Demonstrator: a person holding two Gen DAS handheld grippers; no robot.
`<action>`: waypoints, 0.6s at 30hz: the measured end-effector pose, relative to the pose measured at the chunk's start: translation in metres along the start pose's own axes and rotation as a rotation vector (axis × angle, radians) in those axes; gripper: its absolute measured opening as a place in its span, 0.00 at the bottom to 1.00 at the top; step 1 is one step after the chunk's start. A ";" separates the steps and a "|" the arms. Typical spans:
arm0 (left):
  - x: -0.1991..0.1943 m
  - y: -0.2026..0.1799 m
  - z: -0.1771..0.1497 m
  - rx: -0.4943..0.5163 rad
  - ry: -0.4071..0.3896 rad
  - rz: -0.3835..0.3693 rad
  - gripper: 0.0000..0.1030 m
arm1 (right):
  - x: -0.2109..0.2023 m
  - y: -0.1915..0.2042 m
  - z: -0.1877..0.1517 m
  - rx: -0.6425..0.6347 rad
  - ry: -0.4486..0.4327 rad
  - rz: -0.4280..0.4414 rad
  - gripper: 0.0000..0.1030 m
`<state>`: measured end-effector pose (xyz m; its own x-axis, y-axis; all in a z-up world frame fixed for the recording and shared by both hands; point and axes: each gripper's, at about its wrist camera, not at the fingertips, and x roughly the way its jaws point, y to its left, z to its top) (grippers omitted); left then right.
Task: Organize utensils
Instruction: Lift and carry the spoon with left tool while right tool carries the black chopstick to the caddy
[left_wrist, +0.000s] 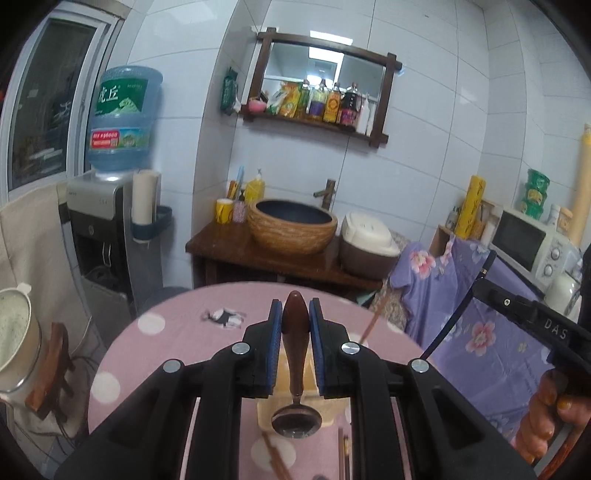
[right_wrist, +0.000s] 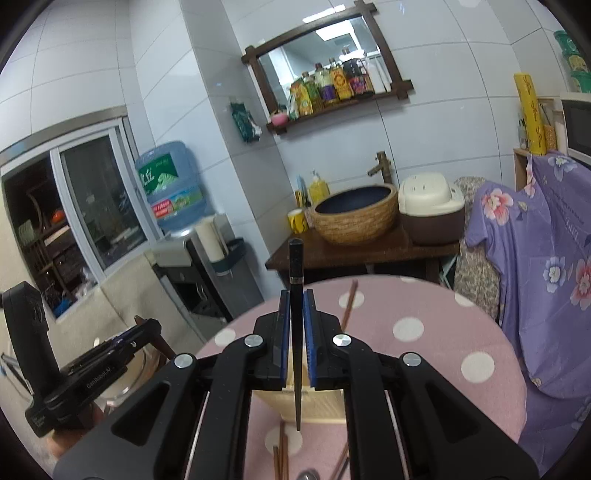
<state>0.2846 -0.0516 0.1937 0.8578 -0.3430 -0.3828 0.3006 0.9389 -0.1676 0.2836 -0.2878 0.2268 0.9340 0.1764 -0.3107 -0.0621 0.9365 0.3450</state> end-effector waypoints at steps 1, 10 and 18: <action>0.006 -0.003 0.008 -0.003 -0.009 0.008 0.15 | 0.004 0.003 0.007 0.001 -0.012 -0.010 0.08; 0.062 -0.008 0.012 -0.013 0.035 0.047 0.15 | 0.040 0.008 0.021 -0.025 -0.066 -0.106 0.08; 0.092 -0.004 -0.017 -0.024 0.105 0.047 0.15 | 0.074 -0.006 -0.012 -0.021 0.008 -0.135 0.08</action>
<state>0.3552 -0.0874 0.1437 0.8218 -0.3012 -0.4838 0.2504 0.9534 -0.1682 0.3490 -0.2761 0.1911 0.9314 0.0506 -0.3604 0.0568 0.9579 0.2813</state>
